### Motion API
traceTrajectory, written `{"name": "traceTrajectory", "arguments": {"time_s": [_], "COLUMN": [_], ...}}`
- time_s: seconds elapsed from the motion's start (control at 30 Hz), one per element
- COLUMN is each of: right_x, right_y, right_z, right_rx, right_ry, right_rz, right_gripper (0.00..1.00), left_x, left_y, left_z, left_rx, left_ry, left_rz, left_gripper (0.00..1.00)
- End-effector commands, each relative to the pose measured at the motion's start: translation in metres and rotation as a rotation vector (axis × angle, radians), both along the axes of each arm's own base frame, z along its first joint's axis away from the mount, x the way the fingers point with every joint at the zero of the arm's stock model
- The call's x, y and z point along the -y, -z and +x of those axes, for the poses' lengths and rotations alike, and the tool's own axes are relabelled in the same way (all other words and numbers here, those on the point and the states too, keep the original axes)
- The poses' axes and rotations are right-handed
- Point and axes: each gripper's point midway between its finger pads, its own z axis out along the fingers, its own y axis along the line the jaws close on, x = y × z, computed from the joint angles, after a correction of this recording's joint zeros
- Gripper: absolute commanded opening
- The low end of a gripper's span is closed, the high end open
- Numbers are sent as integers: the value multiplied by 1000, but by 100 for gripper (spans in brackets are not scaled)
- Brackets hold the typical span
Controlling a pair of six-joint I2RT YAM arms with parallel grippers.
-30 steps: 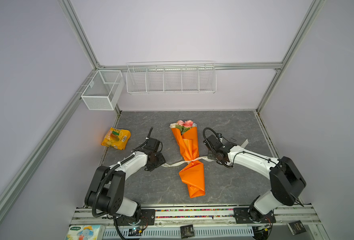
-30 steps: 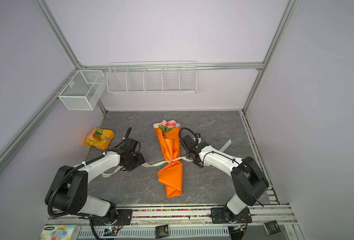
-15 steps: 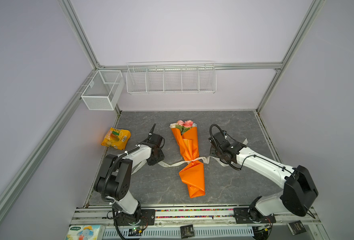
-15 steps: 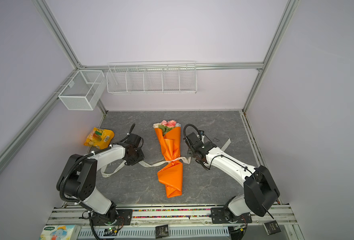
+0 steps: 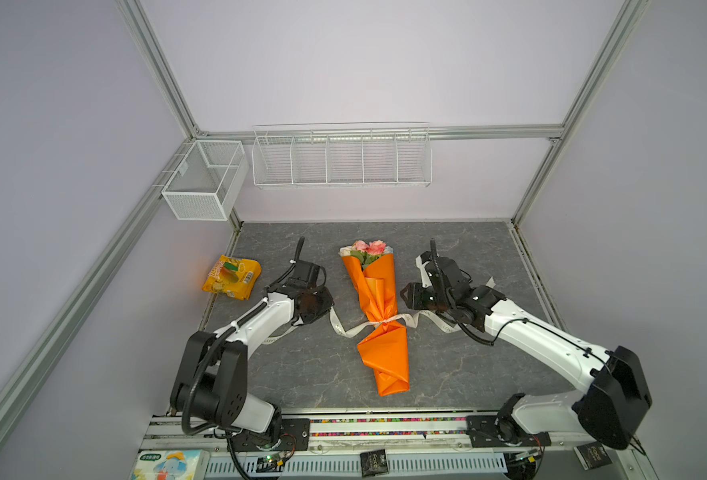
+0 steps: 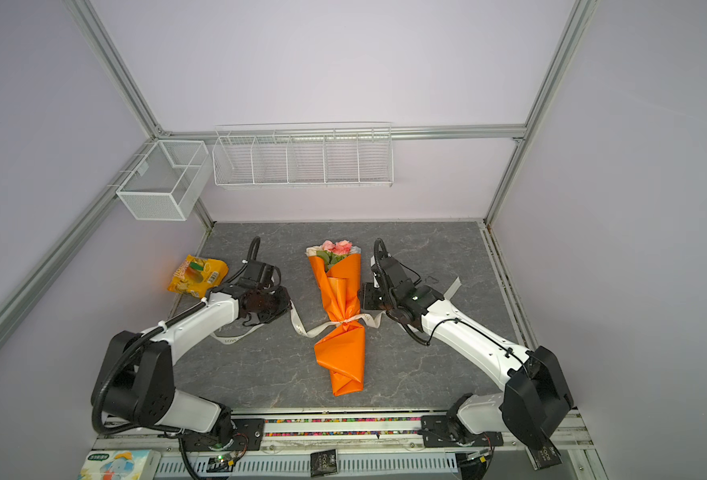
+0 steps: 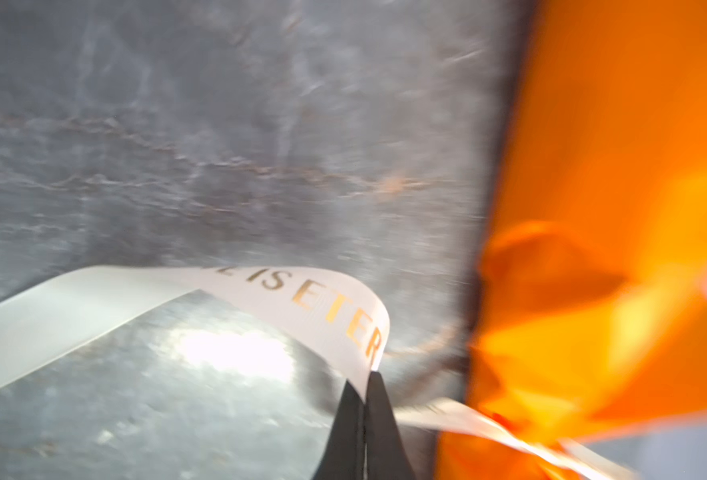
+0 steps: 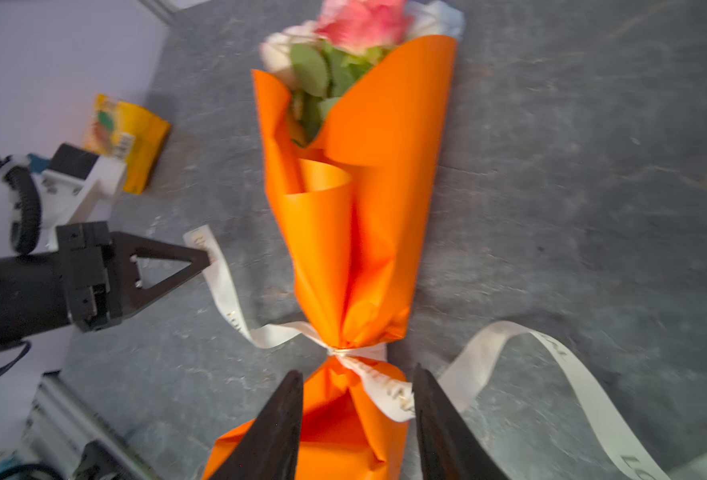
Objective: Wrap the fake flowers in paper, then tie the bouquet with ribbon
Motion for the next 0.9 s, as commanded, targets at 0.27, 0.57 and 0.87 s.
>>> {"name": "traceTrajectory", "arguments": {"time_s": [0.27,0.57,0.87], "right_x": [-103,-143,-159], "right_y": [-17,29,62], "right_z": [-27,-12,-17], "right_rx": [339,314,230], "right_ry": [-510,-555,-601], "right_rz": [141,90,106], "right_gripper": [76,72,45], "left_x": [45,48,49], "left_y": [-78,-89,-85], "left_z": [-3,-12,-13], "left_rx": [121,126,118], "left_ry": [30,57,52], "left_rz": [-403,-432,-438], "left_gripper": [0,0,0]}}
